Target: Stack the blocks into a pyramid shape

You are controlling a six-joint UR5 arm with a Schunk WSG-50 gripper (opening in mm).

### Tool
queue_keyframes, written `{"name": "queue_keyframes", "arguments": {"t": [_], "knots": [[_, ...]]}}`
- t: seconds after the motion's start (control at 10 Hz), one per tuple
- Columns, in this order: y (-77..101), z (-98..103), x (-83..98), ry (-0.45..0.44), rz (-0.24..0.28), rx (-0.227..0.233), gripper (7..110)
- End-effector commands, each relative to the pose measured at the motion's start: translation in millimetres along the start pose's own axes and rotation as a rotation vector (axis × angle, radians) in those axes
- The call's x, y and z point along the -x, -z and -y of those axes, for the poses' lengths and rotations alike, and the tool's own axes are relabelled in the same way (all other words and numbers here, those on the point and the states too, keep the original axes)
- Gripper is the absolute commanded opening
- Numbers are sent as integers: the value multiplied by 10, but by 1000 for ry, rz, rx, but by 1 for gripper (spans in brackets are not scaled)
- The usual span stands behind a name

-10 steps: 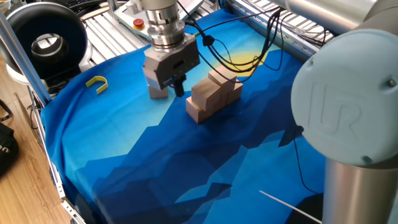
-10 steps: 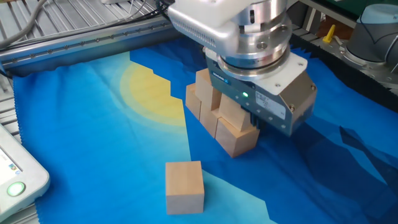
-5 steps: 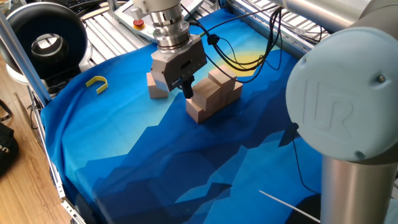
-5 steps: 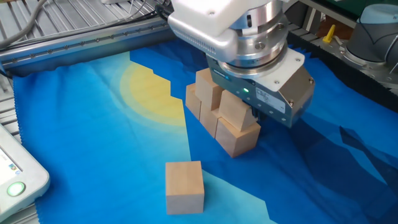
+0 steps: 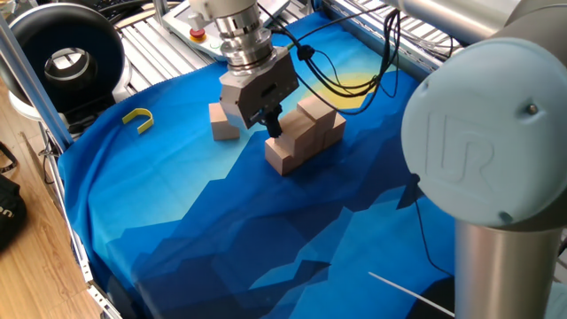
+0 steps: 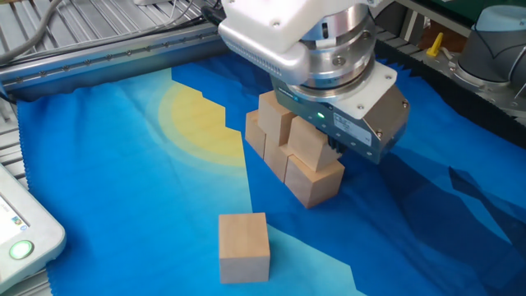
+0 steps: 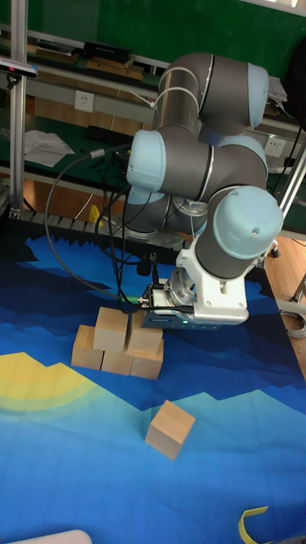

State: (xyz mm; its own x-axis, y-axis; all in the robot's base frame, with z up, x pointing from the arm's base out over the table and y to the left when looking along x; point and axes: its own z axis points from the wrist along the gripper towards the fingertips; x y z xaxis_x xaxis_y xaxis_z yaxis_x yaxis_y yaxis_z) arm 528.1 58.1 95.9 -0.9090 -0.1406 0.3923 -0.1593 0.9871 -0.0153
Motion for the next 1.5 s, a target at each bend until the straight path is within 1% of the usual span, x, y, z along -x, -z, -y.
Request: {"name": "queue_keyframes", "arguments": {"t": [0.0, 0.2, 0.3, 0.4, 0.5, 0.6, 0.7, 0.8, 0.9, 1.0, 1.1, 1.2, 1.3, 1.4], "knots": [[119, -1, 6, -6, 0, 4, 7], [171, -50, 13, -12, 0, 12, 7], [174, -16, 13, -20, -4, -3, 7], [175, -89, -2, -27, -9, 26, 7], [180, -151, -51, -24, -21, 50, 7], [177, -134, -140, -19, -37, 44, 7], [194, -216, -324, -39, -80, 73, 7], [206, -177, -465, -72, -114, 56, 7], [200, -106, -581, -86, -138, 35, 7], [177, -67, -654, -92, -159, 41, 7], [109, -6, -626, -120, -145, 53, 7], [60, 93, -554, -150, -114, 47, 7], [33, 262, -507, -164, -99, 8, 7], [12, 370, -474, -159, -96, -9, 7]]}}
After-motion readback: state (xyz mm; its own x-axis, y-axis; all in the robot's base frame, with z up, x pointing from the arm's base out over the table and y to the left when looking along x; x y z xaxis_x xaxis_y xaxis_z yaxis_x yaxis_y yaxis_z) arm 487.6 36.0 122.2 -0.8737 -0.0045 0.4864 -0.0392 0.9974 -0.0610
